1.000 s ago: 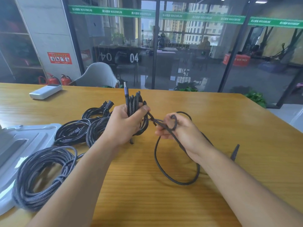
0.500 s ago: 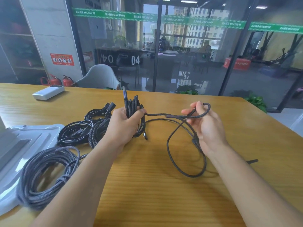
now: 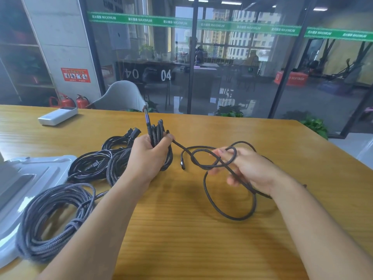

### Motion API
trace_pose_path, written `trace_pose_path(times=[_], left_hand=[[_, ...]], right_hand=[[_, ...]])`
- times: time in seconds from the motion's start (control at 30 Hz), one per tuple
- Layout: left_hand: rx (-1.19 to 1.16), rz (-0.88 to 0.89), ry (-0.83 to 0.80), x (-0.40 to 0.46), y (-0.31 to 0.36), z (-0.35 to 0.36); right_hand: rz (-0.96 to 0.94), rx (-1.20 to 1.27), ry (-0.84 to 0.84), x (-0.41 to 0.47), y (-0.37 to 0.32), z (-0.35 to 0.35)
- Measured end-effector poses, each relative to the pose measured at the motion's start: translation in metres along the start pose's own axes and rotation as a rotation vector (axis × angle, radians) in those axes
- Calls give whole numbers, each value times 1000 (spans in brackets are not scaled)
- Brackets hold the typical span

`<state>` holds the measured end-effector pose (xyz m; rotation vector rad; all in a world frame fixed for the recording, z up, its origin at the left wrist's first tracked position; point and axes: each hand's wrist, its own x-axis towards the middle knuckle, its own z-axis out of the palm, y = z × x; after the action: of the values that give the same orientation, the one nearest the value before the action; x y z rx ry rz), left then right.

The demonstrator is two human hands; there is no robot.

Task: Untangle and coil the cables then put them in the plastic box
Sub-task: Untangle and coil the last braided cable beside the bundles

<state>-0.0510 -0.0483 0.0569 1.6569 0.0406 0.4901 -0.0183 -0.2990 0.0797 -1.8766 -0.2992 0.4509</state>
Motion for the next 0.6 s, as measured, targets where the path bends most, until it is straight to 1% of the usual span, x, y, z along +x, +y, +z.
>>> trace_pose_path(times=[0.07, 0.23, 0.33, 0.43, 0.5, 0.6], left_hand=[[3, -2, 29, 0, 0, 0], [-37, 8, 94, 3, 1, -5], [-56, 10, 127, 6, -1, -7], [-65, 13, 145, 7, 0, -9], [-61, 10, 157, 8, 0, -10], [-37, 1, 143, 7, -2, -9]], right_hand=[[48, -110, -90, -2, 1, -8], [-18, -125, -45, 5, 3, -26], [-57, -193, -114, 0, 1, -31], [-47, -244, -153, -1, 6, -45], [-9, -324, -124, -1, 12, -54], [28, -449, 31, 3, 20, -63]])
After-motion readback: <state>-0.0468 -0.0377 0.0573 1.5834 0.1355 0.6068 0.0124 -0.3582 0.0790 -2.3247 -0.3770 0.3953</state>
